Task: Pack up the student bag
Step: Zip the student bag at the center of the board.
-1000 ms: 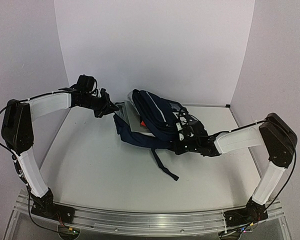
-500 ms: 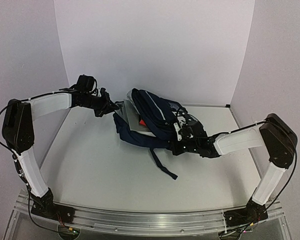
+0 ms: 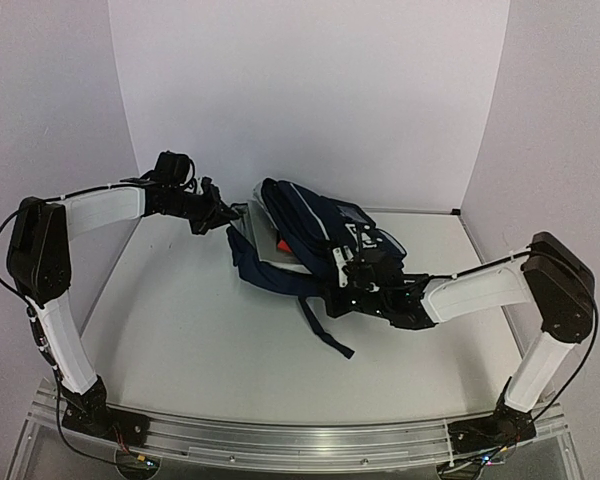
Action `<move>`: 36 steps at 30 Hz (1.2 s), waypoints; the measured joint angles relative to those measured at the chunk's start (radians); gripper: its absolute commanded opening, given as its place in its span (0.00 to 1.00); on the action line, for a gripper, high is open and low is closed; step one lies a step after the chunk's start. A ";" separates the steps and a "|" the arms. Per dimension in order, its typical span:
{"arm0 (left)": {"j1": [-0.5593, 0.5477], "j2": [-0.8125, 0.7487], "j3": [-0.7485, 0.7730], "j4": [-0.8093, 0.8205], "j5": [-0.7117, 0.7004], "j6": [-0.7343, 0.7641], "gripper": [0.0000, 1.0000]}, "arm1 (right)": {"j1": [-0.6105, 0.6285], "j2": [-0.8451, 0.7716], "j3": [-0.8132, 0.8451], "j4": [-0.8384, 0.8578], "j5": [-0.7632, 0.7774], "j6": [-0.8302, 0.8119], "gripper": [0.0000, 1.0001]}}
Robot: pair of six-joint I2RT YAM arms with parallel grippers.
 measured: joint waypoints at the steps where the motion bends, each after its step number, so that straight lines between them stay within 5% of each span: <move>1: 0.000 0.000 0.000 0.000 0.000 0.001 0.00 | 0.001 -0.008 -0.005 0.000 0.015 0.018 0.24; 7: 0.000 0.000 0.000 -0.002 -0.001 0.007 0.00 | -0.045 -0.045 -0.027 -0.038 0.069 0.081 0.46; 13: 0.000 0.000 0.000 -0.002 -0.001 0.007 0.00 | -0.084 -0.046 -0.029 -0.105 0.067 0.099 0.47; 28: 0.001 0.000 0.000 -0.002 0.000 0.007 0.00 | -0.095 0.063 0.053 -0.153 0.059 0.070 0.35; 36: 0.006 0.000 0.000 -0.002 -0.004 0.007 0.00 | -0.107 0.121 0.092 -0.138 0.072 0.046 0.09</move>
